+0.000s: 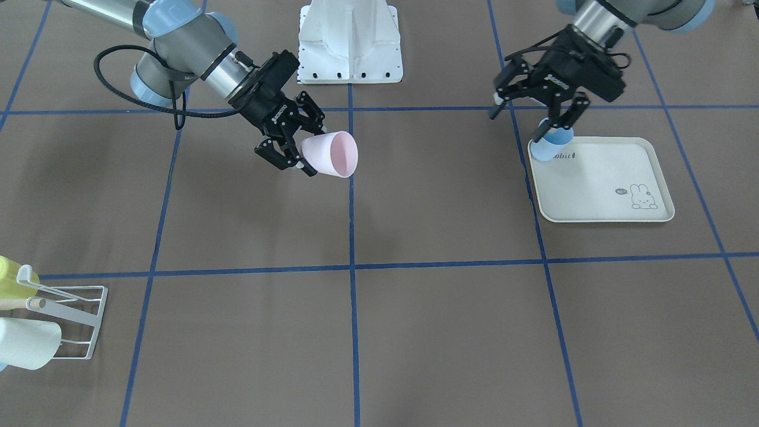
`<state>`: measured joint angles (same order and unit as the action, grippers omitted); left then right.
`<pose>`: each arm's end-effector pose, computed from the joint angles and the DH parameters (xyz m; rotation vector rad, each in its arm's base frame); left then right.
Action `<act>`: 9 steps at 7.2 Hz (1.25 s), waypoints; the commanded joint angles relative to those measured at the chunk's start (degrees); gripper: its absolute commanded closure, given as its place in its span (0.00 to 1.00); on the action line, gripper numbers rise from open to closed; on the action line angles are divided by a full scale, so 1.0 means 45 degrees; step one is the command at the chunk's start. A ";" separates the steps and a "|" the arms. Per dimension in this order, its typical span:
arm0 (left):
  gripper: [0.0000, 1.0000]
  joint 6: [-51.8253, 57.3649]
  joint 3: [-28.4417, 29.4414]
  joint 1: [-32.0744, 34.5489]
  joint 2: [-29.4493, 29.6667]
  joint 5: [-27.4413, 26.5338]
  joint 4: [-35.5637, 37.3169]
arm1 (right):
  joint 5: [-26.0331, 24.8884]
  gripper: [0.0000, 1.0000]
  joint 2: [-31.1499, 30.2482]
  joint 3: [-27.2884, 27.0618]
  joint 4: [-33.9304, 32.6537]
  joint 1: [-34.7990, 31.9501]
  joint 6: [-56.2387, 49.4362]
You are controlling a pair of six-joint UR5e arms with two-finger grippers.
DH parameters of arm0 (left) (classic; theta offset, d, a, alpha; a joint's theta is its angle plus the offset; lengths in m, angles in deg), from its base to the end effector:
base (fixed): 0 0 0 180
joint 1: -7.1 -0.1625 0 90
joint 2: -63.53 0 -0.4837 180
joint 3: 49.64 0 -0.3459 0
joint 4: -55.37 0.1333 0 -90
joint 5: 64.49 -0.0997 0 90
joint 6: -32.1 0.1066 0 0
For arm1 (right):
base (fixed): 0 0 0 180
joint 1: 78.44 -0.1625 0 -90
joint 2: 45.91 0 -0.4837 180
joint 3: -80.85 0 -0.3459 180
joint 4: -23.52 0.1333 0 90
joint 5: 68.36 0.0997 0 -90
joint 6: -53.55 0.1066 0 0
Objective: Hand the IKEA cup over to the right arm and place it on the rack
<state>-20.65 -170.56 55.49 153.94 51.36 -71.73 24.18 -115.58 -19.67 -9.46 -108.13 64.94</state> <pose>0.2172 -0.3753 0.4089 0.5054 1.1260 0.1002 -0.4359 -0.3966 0.3430 1.2566 -0.9527 -0.7093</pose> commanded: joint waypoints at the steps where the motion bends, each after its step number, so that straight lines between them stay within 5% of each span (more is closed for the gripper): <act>1: 0.00 0.4338 -0.0337 0.2049 -0.2504 0.0308 -0.0037 | -0.0075 1.00 -0.1830 -0.0996 -0.0621 -0.1480 -0.1972; 3: 0.00 0.7488 0.0401 0.4412 -0.3233 0.1573 -0.0057 | -0.0095 1.00 -0.3221 -0.1274 -0.0834 -0.3138 -0.4822; 4: 0.00 0.8237 0.0599 0.5176 -0.3487 0.2605 -0.0077 | -0.0114 1.00 -0.3518 -0.1526 -0.1706 -0.3921 -0.6614; 6: 0.00 0.8128 0.0562 0.5243 -0.3548 0.2850 -0.0077 | -0.0250 1.00 -0.3482 -0.2616 -0.4862 -0.4941 -0.9626; 9: 0.00 0.8088 0.0504 0.5262 -0.3548 0.2850 -0.0077 | -0.2861 1.00 -0.3599 -0.2894 -0.6941 -0.5218 -1.4196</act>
<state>15.79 -168.16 79.13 137.99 64.14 -72.07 15.88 -131.63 -32.08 -36.46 -131.30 9.85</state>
